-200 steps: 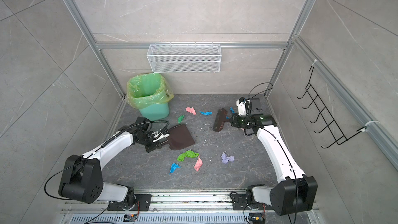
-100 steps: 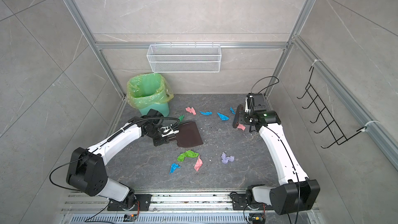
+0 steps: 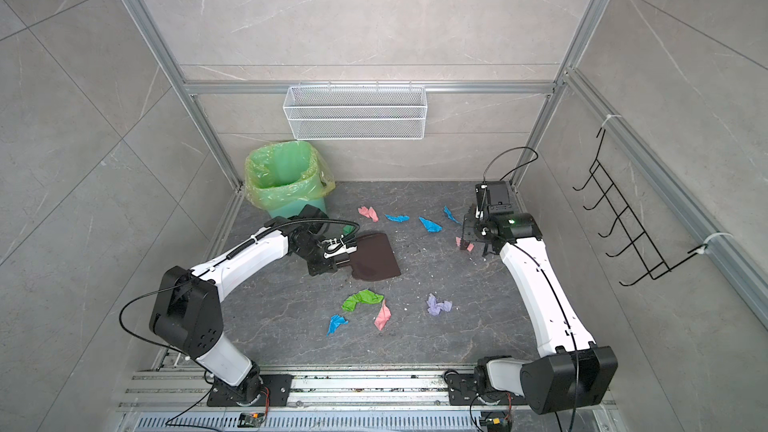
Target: Sweep away the paper scraps from the table
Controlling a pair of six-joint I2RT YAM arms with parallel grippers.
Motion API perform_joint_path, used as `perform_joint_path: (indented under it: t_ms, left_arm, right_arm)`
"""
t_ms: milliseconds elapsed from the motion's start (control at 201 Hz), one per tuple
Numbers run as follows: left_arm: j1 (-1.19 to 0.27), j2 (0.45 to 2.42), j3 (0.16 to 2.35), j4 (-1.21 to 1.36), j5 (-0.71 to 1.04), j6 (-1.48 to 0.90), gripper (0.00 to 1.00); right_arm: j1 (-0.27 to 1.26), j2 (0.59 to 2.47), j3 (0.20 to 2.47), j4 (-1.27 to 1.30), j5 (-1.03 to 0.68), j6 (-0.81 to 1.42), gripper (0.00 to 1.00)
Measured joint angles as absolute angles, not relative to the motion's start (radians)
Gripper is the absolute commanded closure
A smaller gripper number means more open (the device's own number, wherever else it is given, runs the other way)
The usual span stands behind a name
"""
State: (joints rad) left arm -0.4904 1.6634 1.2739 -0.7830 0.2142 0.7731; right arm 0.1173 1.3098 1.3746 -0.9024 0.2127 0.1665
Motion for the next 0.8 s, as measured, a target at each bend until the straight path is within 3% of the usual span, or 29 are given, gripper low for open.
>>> perform_joint_path:
  t_ms: [334, 797]
  left_arm:
    - [-0.506, 1.676, 1.281, -0.752, 0.214, 0.754, 1.0]
    - [-0.526, 1.757, 1.346, -0.73, 0.21, 0.635, 1.0]
  right_arm:
    - [0.117, 1.394, 1.423, -0.9, 0.381, 0.109, 1.0]
    - [0.117, 1.441, 1.425, -0.869, 0.405, 0.062, 1.0]
